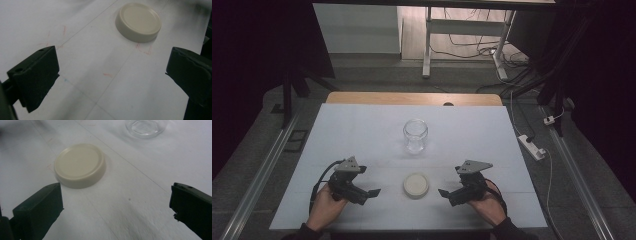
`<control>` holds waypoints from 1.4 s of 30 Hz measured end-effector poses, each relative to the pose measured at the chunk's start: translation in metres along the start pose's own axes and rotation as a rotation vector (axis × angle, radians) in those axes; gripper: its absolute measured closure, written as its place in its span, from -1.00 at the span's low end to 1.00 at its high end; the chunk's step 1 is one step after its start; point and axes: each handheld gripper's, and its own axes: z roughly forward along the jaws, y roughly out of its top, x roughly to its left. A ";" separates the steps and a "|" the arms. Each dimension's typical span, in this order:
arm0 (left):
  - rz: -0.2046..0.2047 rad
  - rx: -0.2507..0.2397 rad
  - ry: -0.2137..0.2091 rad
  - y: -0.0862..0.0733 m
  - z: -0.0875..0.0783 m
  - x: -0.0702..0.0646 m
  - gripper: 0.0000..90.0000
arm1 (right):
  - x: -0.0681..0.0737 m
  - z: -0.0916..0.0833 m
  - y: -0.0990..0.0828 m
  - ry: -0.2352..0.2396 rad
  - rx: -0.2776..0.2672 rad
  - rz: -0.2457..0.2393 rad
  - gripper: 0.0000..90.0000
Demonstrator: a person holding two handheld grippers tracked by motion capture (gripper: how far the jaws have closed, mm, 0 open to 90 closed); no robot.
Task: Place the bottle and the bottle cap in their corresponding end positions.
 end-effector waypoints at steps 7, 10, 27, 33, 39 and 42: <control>-0.040 -0.027 0.033 -0.018 -0.018 -0.001 -1.00 | -0.003 -0.016 -0.010 -0.031 -0.018 0.024 -1.00; -0.059 -0.035 0.051 -0.027 -0.026 0.000 -1.00 | -0.005 -0.023 -0.014 -0.049 -0.025 0.032 -1.00; -0.173 -0.071 0.140 -0.073 -0.066 0.003 -1.00 | -0.018 -0.061 -0.044 -0.164 -0.040 0.118 -1.00; -0.192 -0.070 0.162 -0.082 -0.073 0.001 -1.00 | -0.022 -0.071 -0.056 -0.198 -0.024 0.149 -1.00; -0.219 -0.058 0.183 -0.092 -0.077 0.000 -1.00 | -0.023 -0.080 -0.067 -0.215 -0.018 0.186 -1.00; -0.228 -0.046 0.200 -0.096 -0.079 -0.001 -1.00 | -0.024 -0.083 -0.071 -0.217 -0.013 0.207 -1.00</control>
